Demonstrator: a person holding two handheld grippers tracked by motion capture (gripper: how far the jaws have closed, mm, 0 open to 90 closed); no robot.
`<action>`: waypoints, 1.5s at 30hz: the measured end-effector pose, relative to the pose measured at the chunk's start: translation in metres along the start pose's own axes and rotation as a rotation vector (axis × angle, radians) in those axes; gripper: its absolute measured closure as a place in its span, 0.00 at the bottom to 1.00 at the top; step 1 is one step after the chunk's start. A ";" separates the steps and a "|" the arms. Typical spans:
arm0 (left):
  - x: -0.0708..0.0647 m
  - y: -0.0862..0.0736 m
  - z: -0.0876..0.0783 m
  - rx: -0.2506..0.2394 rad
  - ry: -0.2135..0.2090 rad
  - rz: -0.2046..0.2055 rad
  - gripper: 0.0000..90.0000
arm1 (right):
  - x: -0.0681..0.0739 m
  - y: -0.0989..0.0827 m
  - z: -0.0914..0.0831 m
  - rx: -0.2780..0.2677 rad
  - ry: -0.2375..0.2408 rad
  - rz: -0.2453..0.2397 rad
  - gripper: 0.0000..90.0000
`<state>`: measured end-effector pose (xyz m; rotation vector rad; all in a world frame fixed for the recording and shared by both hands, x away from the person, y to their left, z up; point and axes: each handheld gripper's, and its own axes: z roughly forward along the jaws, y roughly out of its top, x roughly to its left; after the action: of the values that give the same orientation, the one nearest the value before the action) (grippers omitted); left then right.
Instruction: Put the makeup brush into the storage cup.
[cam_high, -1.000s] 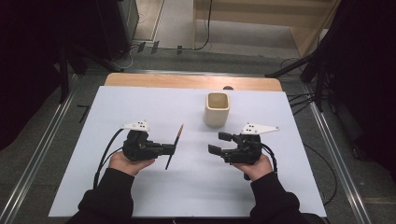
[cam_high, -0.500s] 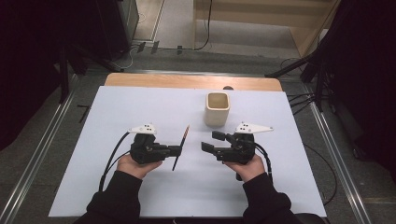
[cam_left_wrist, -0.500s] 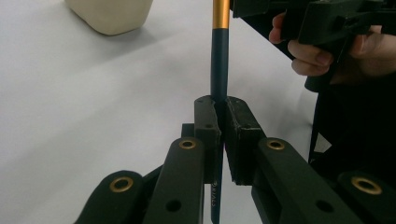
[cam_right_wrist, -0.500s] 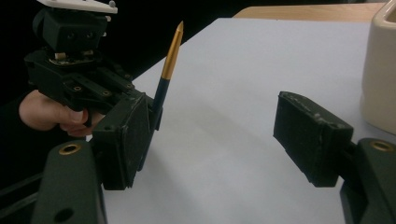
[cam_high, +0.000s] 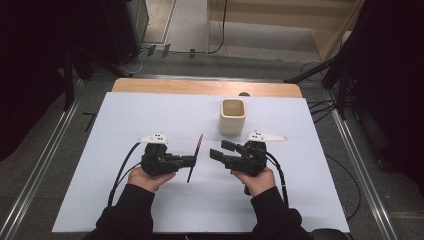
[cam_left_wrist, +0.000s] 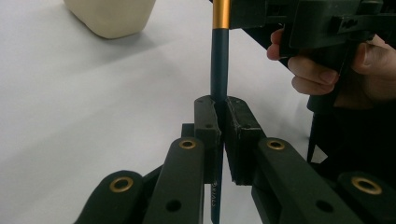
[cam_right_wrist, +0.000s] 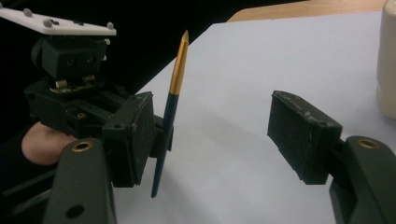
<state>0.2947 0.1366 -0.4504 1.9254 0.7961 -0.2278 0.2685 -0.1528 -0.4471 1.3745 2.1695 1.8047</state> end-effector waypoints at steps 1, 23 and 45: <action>0.000 0.000 0.001 0.001 -0.005 -0.005 0.95 | 0.001 0.000 0.001 -0.007 0.000 0.009 0.37; -0.004 -0.005 0.016 -0.006 -0.025 -0.040 0.95 | 0.008 0.000 0.028 0.007 0.026 0.098 0.54; -0.009 -0.008 0.022 -0.051 -0.027 -0.064 0.94 | 0.005 -0.004 0.037 0.025 0.064 0.185 0.91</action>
<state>0.2872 0.1163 -0.4627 1.8478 0.8384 -0.2695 0.2817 -0.1203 -0.4606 1.5937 2.1669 1.9126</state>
